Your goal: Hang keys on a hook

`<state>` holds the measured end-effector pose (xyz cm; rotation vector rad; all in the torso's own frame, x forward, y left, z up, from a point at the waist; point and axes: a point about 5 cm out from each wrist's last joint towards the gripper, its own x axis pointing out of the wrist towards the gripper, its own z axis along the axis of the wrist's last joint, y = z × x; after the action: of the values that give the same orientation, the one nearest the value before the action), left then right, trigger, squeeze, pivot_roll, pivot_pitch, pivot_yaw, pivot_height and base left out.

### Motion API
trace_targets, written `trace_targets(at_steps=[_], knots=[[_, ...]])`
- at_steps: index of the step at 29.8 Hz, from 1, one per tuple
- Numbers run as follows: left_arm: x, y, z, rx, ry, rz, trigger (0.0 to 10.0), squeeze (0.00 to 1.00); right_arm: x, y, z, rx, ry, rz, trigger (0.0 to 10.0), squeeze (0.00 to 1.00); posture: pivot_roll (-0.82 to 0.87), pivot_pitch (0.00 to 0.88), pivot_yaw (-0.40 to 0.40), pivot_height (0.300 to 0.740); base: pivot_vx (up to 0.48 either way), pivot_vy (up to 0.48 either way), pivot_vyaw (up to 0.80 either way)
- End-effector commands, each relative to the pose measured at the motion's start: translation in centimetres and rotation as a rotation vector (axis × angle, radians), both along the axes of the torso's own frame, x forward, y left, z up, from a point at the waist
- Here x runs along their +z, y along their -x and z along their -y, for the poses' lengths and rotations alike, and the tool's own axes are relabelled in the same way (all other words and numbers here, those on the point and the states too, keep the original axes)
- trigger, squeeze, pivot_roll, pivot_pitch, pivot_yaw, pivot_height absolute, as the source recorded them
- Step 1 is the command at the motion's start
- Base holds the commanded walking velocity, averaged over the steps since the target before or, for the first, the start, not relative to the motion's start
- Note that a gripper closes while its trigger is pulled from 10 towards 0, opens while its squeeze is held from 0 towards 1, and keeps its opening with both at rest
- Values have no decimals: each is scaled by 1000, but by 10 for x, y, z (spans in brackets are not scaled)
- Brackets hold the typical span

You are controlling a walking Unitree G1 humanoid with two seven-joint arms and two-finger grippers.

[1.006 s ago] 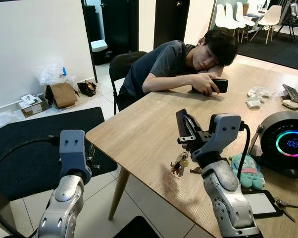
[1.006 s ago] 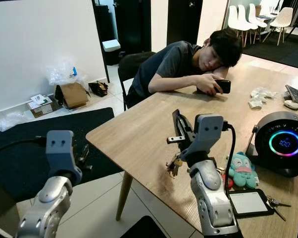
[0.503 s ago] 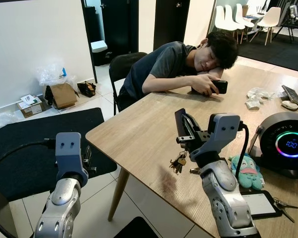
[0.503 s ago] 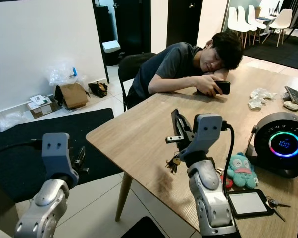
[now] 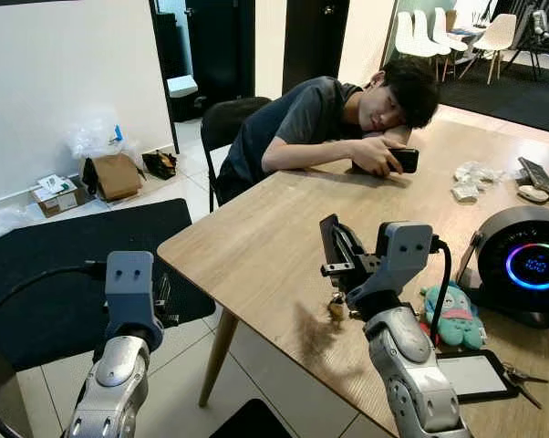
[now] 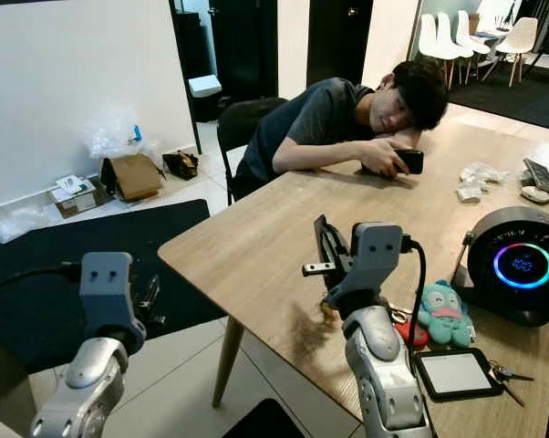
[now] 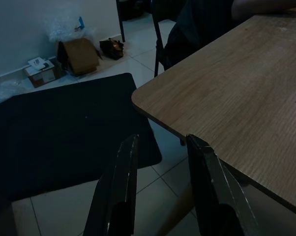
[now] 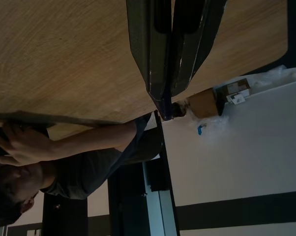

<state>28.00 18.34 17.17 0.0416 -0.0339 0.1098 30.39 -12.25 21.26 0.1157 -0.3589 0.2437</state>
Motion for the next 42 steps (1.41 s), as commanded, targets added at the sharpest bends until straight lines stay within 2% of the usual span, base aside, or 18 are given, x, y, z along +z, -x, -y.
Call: trace_targets(at_steps=[1, 7, 42], knots=[[-3, 2, -7, 19, -32, -13, 10000, 0, 0, 0, 4, -16, -4, 4, 10000, 0, 58, 114, 30, 740, 0, 0, 0], [-3, 0, -3, 11, -35, -5, 10000, 0, 0, -1, 12, -55, 7, 8, 10000, 0, 47, 114, 31, 740, 0, 0, 0], [-5, -1, -1, 4, -41, -12, 10000, 0, -6, -2, 7, -50, 11, -21, 10000, 0, 60, 113, 29, 740, 0, 0, 0]])
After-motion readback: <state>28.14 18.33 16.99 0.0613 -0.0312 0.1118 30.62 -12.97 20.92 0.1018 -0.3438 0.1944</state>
